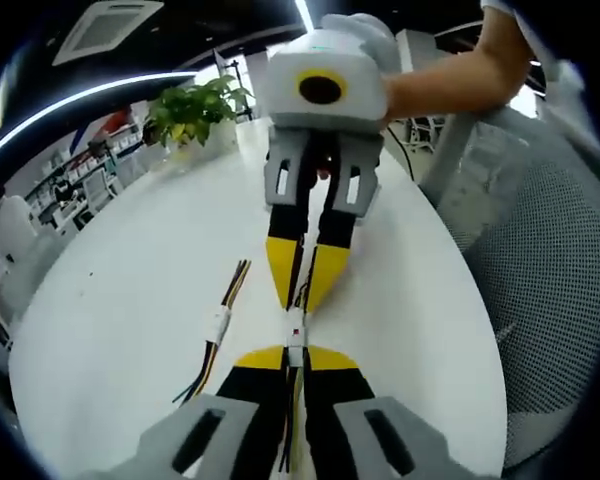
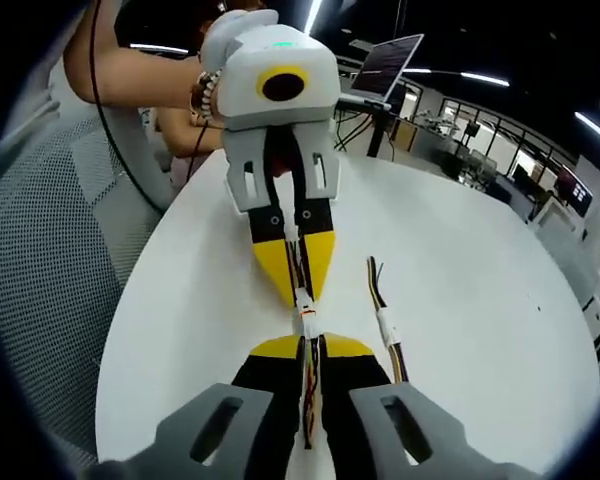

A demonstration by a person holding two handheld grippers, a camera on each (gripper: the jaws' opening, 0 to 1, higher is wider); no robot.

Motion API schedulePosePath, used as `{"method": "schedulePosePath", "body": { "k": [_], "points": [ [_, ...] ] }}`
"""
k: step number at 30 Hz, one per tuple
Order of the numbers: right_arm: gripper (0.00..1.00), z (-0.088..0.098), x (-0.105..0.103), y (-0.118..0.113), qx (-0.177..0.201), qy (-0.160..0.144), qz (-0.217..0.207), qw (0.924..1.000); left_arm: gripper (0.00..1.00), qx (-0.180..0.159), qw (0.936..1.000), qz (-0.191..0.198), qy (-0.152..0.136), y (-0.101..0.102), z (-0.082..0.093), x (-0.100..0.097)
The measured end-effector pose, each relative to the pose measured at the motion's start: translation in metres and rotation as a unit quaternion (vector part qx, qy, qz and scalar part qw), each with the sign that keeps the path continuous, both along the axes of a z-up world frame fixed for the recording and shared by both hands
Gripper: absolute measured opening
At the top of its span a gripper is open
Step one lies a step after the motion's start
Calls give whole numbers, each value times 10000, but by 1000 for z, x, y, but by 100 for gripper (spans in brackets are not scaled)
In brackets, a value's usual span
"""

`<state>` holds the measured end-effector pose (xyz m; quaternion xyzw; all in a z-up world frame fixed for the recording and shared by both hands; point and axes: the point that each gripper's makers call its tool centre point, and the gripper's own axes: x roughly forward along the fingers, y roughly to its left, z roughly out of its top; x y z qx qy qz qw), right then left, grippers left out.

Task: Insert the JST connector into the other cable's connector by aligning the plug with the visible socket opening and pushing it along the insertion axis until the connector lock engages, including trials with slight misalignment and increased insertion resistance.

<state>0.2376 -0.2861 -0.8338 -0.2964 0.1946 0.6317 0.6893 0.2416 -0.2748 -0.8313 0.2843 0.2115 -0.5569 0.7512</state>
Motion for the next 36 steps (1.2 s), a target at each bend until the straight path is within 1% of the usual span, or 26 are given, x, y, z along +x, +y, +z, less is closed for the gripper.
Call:
{"method": "schedulePosePath", "body": {
  "k": [9, 15, 17, 25, 29, 30, 31, 33, 36],
  "points": [
    [3, -1, -1, 0, 14, 43, -24, 10000, 0, 7, 10000, -20, 7, 0, 0, -1],
    [3, -1, -2, 0, -41, 1, 24, 10000, 0, 48, 10000, -60, -12, -1, -1, -2],
    [3, -2, -2, 0, -113, -53, 58, 9999, 0, 85, 9999, -76, -32, -2, -1, -2],
    [3, -11, -5, -2, -436, -113, 137, 9989, 0, 287, 9994, -183, -39, -6, -10, -4],
    [3, -14, -6, -4, -537, -56, 126, 9985, 0, 342, 9992, -199, 6, -6, -14, -5],
    [3, -14, -6, -4, -548, 3, 101, 9984, 0, 352, 9992, -201, 20, -6, -15, -6],
    [3, -15, -7, -4, -549, 68, 60, 9984, 0, 360, 9991, -204, 30, -6, -15, -6],
    [4, -16, -6, -5, -552, 62, 56, 9984, 0, 379, 9991, -195, 42, -6, -16, -6],
    [4, -16, -5, -5, -525, 170, -26, 9985, 0, 374, 9991, -175, 67, -6, -16, -5]
  ]
}}
